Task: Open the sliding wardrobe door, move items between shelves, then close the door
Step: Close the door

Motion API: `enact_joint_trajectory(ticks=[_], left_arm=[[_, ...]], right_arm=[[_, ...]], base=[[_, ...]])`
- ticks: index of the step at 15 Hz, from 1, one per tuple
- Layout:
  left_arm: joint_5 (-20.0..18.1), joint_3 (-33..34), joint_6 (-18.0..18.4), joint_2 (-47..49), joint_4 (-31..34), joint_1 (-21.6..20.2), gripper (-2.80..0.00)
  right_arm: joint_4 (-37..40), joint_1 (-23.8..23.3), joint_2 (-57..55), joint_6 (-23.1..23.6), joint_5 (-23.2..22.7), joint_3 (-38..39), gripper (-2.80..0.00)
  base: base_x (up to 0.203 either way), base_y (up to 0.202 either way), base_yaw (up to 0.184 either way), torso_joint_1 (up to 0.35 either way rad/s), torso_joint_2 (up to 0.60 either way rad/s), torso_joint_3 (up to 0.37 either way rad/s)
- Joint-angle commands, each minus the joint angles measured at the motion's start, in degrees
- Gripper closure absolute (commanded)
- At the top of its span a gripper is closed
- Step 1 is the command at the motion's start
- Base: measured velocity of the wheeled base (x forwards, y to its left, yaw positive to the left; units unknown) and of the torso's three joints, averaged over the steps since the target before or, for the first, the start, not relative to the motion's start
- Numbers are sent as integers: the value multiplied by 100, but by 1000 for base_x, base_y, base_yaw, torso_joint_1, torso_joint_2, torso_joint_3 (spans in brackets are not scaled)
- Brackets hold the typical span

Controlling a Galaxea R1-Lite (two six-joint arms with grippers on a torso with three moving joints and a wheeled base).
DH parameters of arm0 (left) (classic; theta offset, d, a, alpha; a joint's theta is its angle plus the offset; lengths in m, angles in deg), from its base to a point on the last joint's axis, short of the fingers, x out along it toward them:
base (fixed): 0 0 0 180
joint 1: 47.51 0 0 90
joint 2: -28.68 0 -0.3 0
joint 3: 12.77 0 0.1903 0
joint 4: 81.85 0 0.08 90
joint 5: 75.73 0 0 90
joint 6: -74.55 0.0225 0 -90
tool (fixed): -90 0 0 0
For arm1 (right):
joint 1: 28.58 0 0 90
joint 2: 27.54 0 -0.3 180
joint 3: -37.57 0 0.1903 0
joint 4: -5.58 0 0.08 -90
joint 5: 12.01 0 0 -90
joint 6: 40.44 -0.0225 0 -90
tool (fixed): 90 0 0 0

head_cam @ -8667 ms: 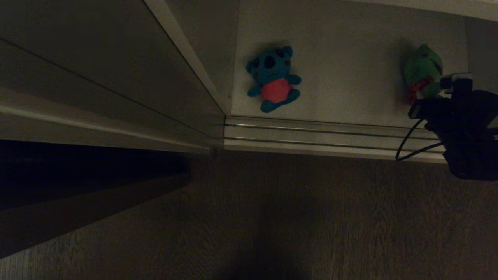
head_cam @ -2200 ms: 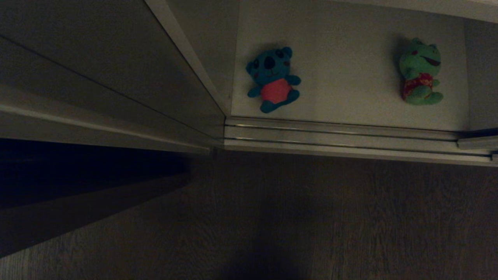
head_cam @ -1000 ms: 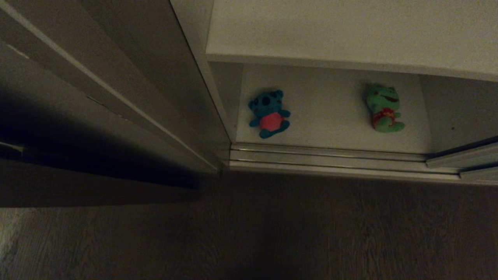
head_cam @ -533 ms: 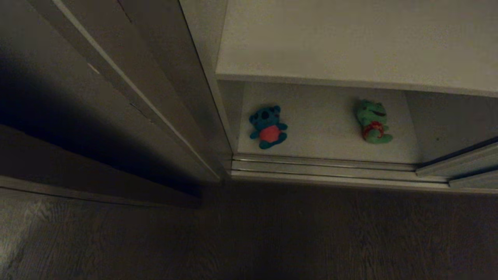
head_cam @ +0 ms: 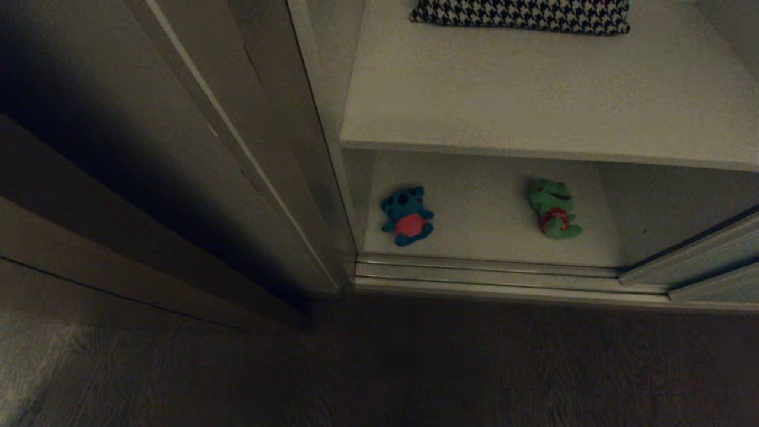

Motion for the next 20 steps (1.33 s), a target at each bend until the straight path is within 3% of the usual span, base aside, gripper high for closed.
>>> enact_joint_trajectory(ticks=[1, 12, 20], left_arm=[[0, 0, -2, 8, 1, 0, 0], [0, 0, -29, 8, -8, 0, 0], [0, 0, -37, 8, -17, 0, 0]], right_arm=[[-2, 1, -7, 6, -2, 9, 0], [-2, 1, -7, 6, -2, 9, 0], [-2, 1, -7, 6, -2, 0, 0]], base=[[0, 0, 0, 7, 3, 226], [0, 0, 0, 2, 1, 196], [0, 0, 0, 1, 0, 12]])
